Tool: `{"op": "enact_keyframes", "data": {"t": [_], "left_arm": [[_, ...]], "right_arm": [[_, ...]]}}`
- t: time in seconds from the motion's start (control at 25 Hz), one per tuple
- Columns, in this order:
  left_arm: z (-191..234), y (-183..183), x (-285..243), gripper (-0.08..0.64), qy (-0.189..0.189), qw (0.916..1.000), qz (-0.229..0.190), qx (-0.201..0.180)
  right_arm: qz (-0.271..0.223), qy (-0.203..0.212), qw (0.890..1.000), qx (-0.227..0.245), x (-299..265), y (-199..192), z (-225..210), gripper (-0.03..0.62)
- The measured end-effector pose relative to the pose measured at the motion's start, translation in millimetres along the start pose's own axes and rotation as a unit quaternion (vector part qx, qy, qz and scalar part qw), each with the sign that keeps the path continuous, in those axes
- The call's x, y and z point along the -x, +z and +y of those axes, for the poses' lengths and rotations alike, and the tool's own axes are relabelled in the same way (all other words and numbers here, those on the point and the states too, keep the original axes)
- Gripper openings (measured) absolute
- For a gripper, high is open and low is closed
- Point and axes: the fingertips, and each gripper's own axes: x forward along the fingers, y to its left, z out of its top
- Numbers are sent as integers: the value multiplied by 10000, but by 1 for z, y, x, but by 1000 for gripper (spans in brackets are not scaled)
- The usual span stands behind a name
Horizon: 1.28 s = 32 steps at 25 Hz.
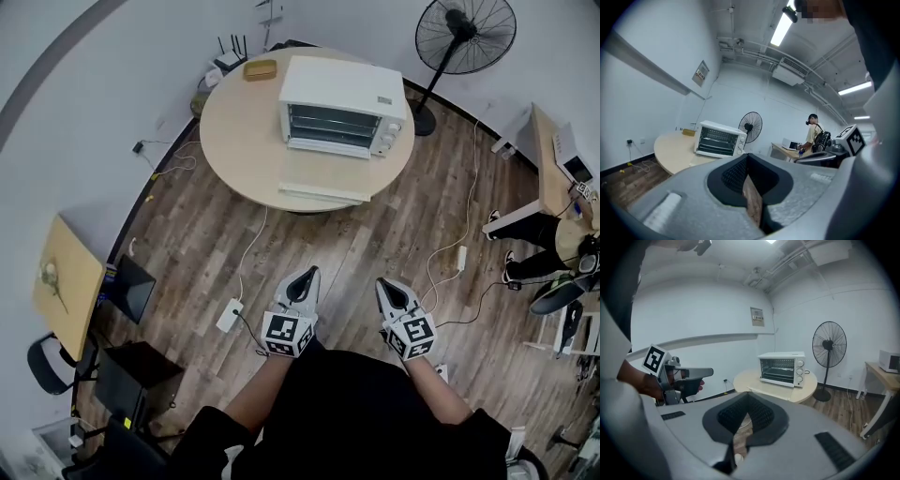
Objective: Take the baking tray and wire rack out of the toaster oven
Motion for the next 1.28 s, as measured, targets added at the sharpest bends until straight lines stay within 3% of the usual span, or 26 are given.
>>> {"op": "enact_keyframes", "data": {"t": [0.32, 0.48, 0.64, 0.8, 1.04, 1.28], "left_arm": [[88, 45, -30, 18, -228, 9997, -58, 50], [122, 53, -42, 18, -347, 9991, -56, 220], [151, 54, -49, 18, -373, 9988, -20, 319], [175, 53, -53, 18, -317, 9988, 4, 371], [204, 43, -64, 18, -112, 9985, 98, 523], [207, 46, -100, 18, -163, 9994, 142, 254]], "right_arm": [[-137, -385, 9991, -73, -80, 57, -3, -2], [-257, -272, 9993, -61, -120, 74, 9, -2], [-190, -293, 9986, -409, -149, 74, 17, -2], [-80, -249, 9995, -149, -167, 76, 19, -2], [59, -194, 9996, -170, -200, 70, 13, -2], [-81, -330, 9989, -316, -225, 78, -25, -2]]}}
